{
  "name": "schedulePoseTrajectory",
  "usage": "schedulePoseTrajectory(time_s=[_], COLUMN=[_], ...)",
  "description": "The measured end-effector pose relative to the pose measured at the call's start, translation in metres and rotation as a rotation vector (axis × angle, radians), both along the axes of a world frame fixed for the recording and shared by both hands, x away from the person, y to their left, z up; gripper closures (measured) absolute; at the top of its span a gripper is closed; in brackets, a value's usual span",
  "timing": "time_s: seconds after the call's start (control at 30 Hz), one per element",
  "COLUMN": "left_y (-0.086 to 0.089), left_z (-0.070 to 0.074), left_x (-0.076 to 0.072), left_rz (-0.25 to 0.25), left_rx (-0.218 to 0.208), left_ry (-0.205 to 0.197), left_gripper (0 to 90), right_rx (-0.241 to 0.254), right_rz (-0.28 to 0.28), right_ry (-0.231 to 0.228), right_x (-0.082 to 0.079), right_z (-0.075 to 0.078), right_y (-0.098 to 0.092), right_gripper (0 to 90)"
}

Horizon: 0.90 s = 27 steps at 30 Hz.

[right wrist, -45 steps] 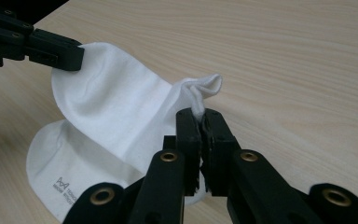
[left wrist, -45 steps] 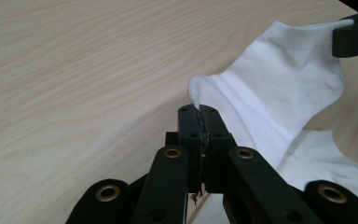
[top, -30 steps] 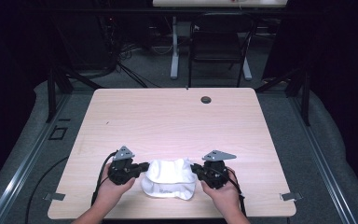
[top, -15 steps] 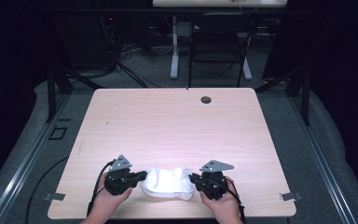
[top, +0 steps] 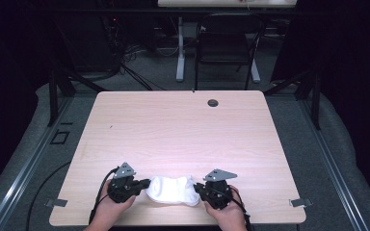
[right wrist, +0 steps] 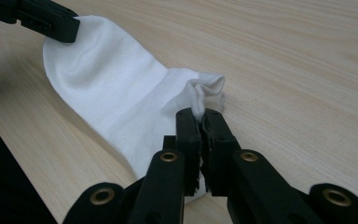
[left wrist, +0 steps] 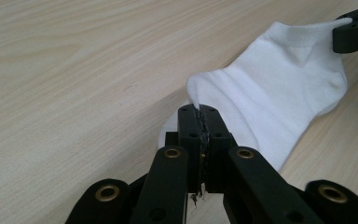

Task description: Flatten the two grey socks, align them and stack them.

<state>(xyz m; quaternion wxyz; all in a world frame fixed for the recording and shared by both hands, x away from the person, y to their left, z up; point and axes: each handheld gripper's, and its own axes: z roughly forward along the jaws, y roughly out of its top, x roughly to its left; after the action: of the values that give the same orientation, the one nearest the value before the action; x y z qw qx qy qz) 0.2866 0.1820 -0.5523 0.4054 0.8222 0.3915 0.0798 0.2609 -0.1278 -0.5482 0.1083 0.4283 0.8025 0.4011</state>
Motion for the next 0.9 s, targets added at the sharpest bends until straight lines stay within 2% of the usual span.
schedulePoseTrajectory(time_s=[0.23,0.9], left_y=[-0.002,-0.007], left_z=[-0.002,-0.015], left_x=[0.0,0.003], left_rz=[-0.002,-0.009], left_rx=[0.0,0.05], left_ry=[0.001,0.024], left_gripper=[88.7,86.6], right_rx=[0.0,-0.041], right_rz=[-0.001,-0.008], right_ry=[0.001,0.046], right_x=[0.0,0.005], right_z=[-0.001,-0.014], right_y=[-0.001,-0.005], right_gripper=[86.5,85.5])
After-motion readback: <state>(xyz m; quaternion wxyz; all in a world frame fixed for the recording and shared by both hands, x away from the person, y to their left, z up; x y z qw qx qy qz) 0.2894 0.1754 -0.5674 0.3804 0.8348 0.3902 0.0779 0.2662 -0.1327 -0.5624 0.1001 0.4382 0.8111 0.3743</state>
